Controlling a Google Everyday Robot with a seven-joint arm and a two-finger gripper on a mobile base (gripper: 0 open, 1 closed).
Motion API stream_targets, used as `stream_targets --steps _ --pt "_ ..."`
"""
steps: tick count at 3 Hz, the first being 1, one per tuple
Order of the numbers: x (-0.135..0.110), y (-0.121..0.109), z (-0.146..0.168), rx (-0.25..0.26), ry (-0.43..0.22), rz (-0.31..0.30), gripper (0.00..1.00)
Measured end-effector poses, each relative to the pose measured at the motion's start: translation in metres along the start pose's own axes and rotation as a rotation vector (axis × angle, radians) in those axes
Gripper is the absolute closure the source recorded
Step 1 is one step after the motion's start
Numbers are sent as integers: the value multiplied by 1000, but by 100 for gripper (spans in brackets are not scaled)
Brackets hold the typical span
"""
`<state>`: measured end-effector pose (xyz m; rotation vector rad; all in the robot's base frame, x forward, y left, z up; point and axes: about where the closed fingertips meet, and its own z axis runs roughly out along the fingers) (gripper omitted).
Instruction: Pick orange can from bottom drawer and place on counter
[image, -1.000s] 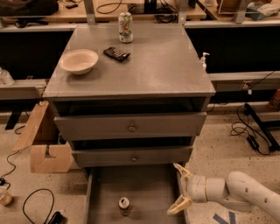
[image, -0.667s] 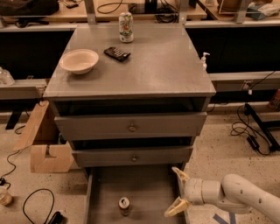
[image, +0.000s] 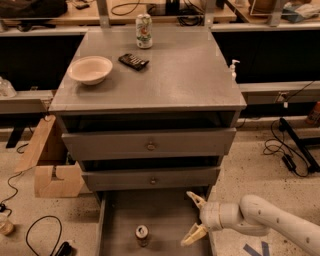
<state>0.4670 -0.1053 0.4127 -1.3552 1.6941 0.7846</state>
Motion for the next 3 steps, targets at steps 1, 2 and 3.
stream_targets --steps 1,2,3 --pt "48 -14 88 -102 -8 -61 0" --pt "76 -16 138 -151 -21 -99 0" --pt "101 8 190 -232 -62 -105 0"
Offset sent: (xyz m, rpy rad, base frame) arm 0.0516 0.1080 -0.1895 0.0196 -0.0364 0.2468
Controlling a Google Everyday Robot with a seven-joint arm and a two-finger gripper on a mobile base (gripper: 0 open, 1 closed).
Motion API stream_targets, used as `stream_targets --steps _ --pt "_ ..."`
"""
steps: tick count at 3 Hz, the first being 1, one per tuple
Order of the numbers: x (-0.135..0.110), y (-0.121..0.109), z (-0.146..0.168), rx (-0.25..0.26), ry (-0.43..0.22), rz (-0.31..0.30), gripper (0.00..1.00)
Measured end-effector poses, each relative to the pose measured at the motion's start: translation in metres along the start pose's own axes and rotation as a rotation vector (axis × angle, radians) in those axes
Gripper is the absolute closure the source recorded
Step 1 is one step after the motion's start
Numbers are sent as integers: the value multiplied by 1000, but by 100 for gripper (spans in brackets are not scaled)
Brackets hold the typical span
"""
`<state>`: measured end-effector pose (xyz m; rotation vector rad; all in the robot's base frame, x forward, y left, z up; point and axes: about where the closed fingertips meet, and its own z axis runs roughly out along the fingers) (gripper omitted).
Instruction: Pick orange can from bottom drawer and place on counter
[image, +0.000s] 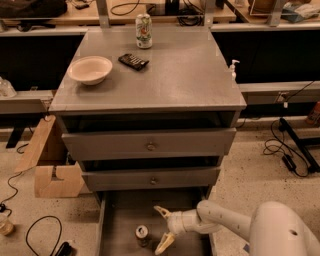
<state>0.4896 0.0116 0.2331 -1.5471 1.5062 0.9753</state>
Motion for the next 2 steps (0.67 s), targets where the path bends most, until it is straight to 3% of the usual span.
stream_targets --steps 2 --pt "21 21 74 -94 -65 53 1"
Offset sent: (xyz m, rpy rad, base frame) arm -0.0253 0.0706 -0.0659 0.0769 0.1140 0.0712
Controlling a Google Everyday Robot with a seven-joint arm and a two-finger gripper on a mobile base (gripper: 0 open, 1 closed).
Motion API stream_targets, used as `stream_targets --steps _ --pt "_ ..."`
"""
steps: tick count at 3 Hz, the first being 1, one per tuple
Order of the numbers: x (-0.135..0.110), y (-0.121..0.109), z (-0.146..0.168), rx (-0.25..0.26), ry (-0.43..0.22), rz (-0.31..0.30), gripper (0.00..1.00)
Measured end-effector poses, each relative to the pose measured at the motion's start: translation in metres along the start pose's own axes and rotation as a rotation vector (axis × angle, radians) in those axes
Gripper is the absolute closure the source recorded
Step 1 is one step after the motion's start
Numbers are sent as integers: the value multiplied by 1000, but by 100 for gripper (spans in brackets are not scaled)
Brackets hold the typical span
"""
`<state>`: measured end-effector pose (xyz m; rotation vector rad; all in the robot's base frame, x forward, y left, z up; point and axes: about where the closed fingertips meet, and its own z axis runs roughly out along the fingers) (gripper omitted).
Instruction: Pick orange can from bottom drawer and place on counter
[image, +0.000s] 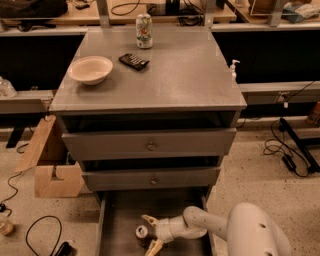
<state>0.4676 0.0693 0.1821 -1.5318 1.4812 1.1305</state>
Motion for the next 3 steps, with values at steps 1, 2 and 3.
stream_targets --steps 1,2,3 --pt "0 -6 16 -16 -11 8 23" --pt "-10 -14 21 -11 -29 41 48" --pt "-37 -25 -1 35 -49 70 71"
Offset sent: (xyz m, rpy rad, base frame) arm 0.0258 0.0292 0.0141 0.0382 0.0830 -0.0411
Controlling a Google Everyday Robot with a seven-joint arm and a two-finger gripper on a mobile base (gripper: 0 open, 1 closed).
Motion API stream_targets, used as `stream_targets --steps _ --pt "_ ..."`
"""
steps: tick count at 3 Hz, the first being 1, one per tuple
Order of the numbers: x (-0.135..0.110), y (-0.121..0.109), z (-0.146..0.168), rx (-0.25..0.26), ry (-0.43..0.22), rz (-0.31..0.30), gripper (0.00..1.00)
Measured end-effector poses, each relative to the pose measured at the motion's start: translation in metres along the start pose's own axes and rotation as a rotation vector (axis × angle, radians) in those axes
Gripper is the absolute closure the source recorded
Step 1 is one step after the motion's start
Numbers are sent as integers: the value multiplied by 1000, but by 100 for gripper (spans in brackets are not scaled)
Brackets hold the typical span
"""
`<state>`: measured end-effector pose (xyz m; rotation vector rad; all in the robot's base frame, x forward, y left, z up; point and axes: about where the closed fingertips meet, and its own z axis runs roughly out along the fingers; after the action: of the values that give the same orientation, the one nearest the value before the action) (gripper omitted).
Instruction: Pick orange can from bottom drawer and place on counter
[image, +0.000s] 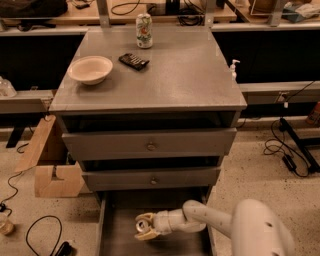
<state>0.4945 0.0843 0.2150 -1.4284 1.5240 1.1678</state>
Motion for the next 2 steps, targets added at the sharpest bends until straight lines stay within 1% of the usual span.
stream_targets --steps 1,2 --pt "-53 14 -65 64 -30 48 94" --pt "-112 47 -142 92 -85 145 100"
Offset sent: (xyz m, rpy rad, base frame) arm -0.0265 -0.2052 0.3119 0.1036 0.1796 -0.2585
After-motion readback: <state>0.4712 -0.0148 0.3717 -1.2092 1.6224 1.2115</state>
